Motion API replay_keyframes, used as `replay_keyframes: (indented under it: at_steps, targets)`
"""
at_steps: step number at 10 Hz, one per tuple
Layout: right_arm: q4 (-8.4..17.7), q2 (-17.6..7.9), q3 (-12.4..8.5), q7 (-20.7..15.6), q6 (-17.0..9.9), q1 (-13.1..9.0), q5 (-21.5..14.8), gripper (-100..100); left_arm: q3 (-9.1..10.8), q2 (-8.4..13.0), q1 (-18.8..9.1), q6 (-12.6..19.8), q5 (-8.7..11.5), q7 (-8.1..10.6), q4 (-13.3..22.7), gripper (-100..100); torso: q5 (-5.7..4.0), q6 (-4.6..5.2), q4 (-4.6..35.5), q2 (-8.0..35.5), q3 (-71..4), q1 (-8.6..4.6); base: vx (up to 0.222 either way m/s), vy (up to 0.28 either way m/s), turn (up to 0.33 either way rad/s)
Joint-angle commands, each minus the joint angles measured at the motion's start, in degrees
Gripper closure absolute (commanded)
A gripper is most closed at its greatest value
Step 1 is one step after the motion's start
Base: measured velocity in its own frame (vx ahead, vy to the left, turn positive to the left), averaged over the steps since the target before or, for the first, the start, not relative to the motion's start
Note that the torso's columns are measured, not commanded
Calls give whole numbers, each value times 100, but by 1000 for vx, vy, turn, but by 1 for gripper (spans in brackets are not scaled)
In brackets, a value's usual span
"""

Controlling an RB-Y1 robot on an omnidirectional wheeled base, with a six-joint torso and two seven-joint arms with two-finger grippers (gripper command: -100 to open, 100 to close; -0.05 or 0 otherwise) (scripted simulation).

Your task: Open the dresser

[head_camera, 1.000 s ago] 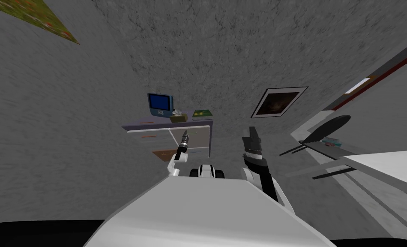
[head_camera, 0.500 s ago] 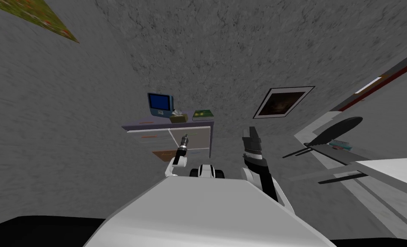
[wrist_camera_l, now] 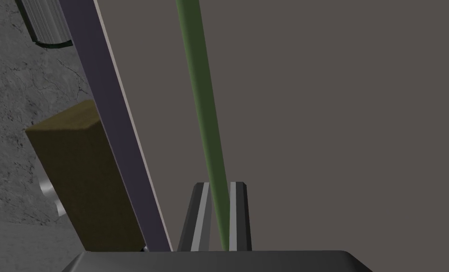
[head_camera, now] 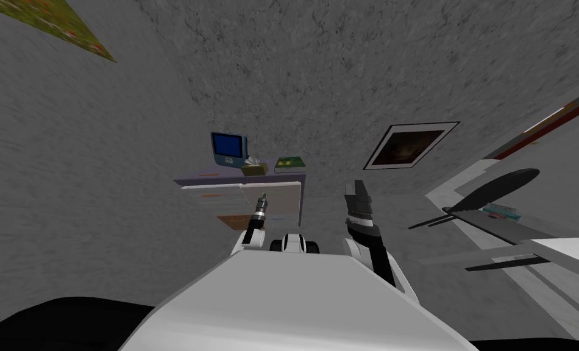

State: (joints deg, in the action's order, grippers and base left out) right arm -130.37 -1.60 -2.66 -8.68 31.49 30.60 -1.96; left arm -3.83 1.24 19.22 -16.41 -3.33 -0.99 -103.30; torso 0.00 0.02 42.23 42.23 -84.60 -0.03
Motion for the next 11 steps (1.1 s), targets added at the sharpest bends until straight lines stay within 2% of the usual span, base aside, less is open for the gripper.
replay_keyframes:
  at_steps: [1, 4, 5, 9, 10, 11]
  targets:
    - [0, 0, 0, 0, 0, -1, 0, 0, -49, 21, 109, 103, -6, 16, -212, 100, 0, 2, 2, 3, 1, 2, -93, -16, 2]
    - [1, 0, 1, 0, -1, -3, 0, 0, -111, 52, 251, 280, -16, 35, -517, 100, -10, 9, 22, 47, 28, -21, -175, -13, 2]
    - [0, 0, 1, 0, -1, -3, 0, 0, -92, 46, 242, 254, -13, 31, -410, 100, -15, 3, 30, 32, 16, -12, -76, 8, -11]
    - [1, 0, 1, 0, -1, -3, 0, 0, -193, 93, 451, 224, -21, 54, -669, 100, -10, -6, 28, 42, 24, -6, -182, -8, 14]
    - [1, 0, 1, 0, -1, -3, 0, 0, -188, 70, 438, 268, -26, 44, -585, 100, -15, -5, 33, 38, 19, -8, -93, -4, -1]
    - [0, 0, 0, 0, -1, -2, 0, 0, -124, 22, 292, 562, -42, 33, -684, -100, -16, -5, 28, 3, -1, -6, -57, 11, -61]
